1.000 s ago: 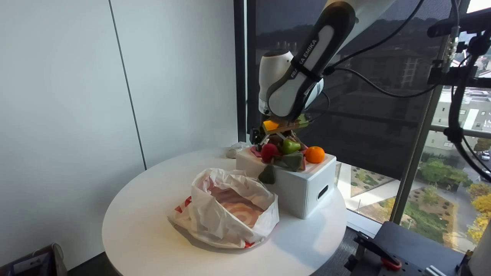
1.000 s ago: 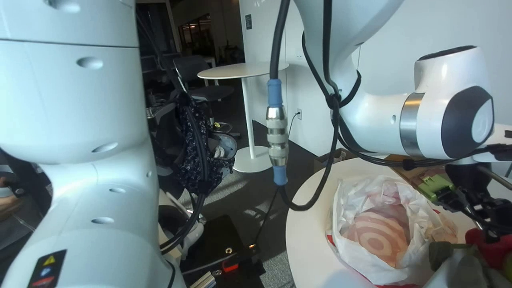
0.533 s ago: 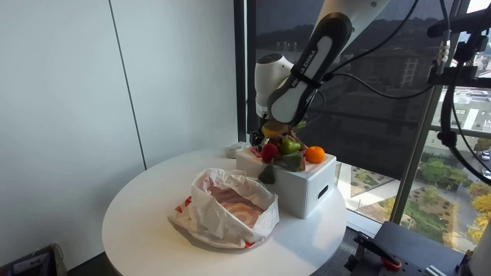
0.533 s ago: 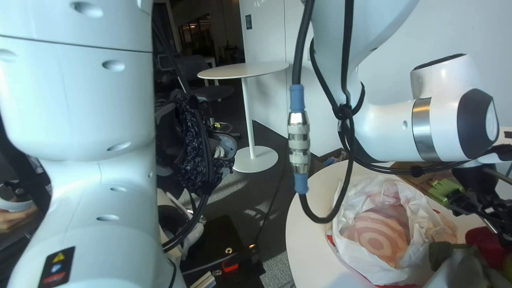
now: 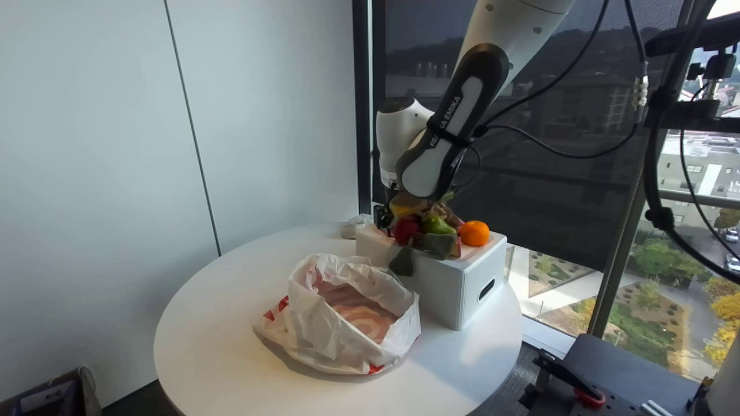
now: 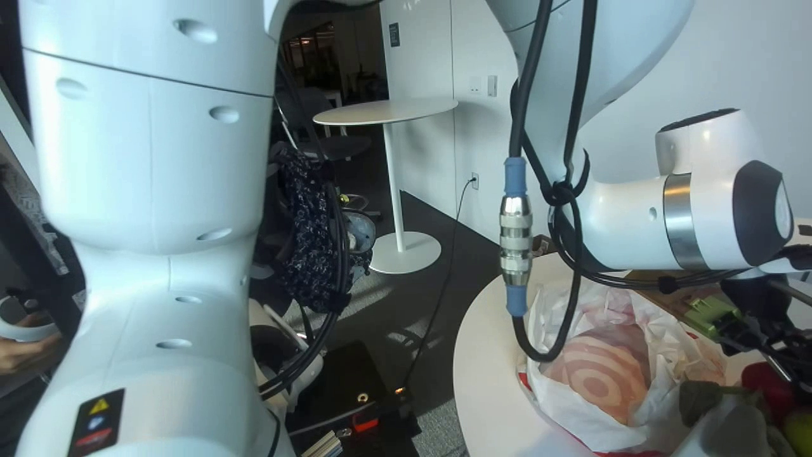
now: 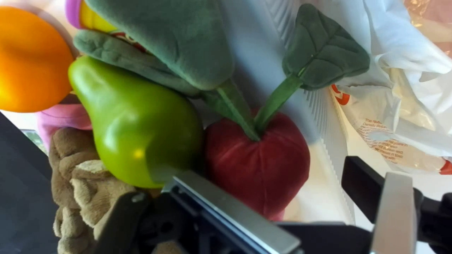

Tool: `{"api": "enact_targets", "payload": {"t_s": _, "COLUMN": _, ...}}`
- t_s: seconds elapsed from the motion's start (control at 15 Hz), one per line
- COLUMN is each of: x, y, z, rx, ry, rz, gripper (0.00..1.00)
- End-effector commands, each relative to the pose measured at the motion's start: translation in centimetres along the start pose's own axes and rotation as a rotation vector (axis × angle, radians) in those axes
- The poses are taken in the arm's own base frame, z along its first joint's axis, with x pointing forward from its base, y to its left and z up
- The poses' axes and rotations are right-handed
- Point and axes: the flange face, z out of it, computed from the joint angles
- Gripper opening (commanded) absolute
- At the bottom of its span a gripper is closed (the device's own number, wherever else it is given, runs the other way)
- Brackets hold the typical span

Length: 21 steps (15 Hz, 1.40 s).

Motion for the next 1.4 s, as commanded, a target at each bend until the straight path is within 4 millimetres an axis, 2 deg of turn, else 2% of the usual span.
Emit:
{"api": "enact_targets", "payload": {"t_s": 0.0, "x": 0.9, "y": -0.3, "z": 0.6, "rx": -0.005, "ry": 0.028, "rz": 0.005, "gripper": 0.66}}
{"api": "enact_targets", "payload": {"t_s": 0.07, "x": 0.9, "y": -0.3, "z": 0.6, "rx": -0.003, "ry": 0.028, "rz": 0.005, "gripper": 0.56}}
{"api": "enact_targets", "payload": {"t_s": 0.47, "x": 1.3, "y": 0.5, "z": 0.2, "rx": -0.005, "ry": 0.054, "rz": 0.014, "gripper": 0.13}}
{"api": "enact_targets", "payload": {"t_s": 0.67, "x": 1.9, "y": 1.5, "z": -0.4, "rx": 0.000, "ry": 0.064, "rz": 0.042, "gripper": 0.07}}
{"api": "enact_targets", "payload": {"t_s": 0.8, "x": 2.3, "y": 2.4, "z": -0.7, "rx": 0.003, "ry": 0.074, "rz": 0.067, "gripper": 0.10}}
{"api": "enact_targets", "payload": {"t_s": 0.93, "x": 2.6, "y": 2.8, "z": -1.1, "rx": 0.011, "ry": 0.080, "rz": 0.086, "gripper": 0.09}}
{"api": "enact_targets", "payload": {"t_s": 1.07, "x": 2.5, "y": 2.7, "z": -1.6, "rx": 0.031, "ry": 0.077, "rz": 0.089, "gripper": 0.10}}
{"api": "enact_targets", "payload": {"t_s": 1.33, "x": 1.5, "y": 0.7, "z": -3.8, "rx": 0.171, "ry": 0.051, "rz": 0.051, "gripper": 0.09}}
